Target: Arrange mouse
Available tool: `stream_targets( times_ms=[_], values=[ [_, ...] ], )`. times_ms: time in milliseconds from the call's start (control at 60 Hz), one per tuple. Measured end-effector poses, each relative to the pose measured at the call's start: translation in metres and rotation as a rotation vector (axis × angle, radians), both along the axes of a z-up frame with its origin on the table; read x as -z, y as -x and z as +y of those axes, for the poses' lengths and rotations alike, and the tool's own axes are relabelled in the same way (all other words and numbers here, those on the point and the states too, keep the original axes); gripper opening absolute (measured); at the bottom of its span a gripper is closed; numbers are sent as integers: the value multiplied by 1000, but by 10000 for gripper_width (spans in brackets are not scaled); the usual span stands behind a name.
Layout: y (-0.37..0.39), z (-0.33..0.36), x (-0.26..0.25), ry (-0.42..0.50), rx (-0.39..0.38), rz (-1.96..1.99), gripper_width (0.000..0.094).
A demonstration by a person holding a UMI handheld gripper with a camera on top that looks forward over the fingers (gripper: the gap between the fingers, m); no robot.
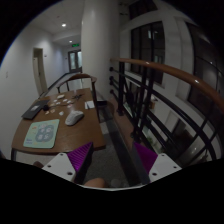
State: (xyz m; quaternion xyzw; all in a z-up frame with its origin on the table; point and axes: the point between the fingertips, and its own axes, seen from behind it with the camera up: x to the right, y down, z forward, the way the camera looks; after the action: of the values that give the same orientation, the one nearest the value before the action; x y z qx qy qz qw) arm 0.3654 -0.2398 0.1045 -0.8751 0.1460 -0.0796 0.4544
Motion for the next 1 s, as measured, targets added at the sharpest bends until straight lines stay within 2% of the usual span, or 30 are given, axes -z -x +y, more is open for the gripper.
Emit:
stream_targets(
  times_ms=[200, 233, 350, 467, 750, 1000],
  values=[
    [56, 36, -12, -103, -210, -13, 777],
    [49, 55, 3, -99, -235, -1, 777],
    [95, 84, 19, -59, -318, 27, 776],
    [124, 135, 60, -1, -391, 51, 775],
    [161, 247, 118, 67, -440, 108, 777],
    [152, 331, 121, 85, -358, 60, 769]
  ],
)
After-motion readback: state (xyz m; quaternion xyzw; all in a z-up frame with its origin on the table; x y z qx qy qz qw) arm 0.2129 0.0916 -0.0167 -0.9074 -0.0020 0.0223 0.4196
